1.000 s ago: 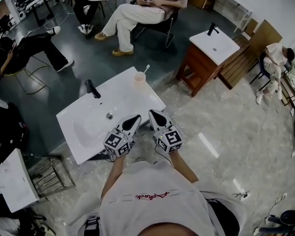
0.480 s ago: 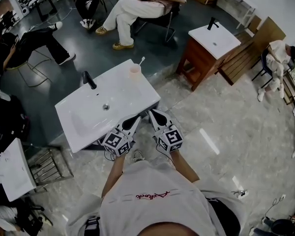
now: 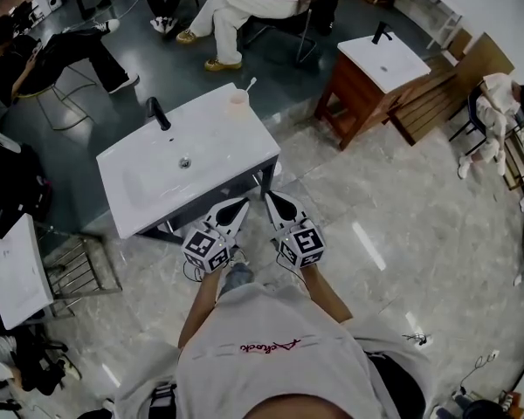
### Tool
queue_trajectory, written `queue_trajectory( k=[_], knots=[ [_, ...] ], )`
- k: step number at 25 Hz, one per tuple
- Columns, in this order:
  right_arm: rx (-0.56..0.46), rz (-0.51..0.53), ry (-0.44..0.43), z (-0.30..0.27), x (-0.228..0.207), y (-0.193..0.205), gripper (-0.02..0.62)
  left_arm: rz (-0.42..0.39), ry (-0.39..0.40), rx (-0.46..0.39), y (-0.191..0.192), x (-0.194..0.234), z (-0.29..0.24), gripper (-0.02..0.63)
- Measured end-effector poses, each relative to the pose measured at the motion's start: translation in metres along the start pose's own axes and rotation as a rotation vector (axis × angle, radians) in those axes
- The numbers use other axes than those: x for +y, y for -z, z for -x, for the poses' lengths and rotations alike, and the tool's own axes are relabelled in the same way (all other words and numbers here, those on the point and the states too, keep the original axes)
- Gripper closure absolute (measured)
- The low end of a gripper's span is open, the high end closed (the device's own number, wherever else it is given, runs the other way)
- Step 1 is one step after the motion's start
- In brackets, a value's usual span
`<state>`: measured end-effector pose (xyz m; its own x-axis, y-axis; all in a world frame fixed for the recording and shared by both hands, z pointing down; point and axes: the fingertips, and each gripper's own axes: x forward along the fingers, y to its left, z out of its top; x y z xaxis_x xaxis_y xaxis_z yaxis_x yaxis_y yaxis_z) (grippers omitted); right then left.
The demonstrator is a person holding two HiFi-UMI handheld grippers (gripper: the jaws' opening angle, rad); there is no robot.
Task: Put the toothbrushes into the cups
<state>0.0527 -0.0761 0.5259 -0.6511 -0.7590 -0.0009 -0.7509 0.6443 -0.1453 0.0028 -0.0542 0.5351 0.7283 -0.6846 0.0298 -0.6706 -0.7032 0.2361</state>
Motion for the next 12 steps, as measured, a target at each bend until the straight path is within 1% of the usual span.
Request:
queue_trajectory(
  k=[7, 12],
  knots=[
    [0.003, -0.010, 0.001, 0.048, 0.030, 0.008, 0.601, 0.004, -0.013, 0.004, 0.017, -0.044, 0.033, 0.594],
    [0.001, -0.012, 0.003, 0.075, 0.048, 0.012, 0.601, 0.003, -0.015, 0.000, 0.026, -0.068, 0.053, 0.595]
  ],
)
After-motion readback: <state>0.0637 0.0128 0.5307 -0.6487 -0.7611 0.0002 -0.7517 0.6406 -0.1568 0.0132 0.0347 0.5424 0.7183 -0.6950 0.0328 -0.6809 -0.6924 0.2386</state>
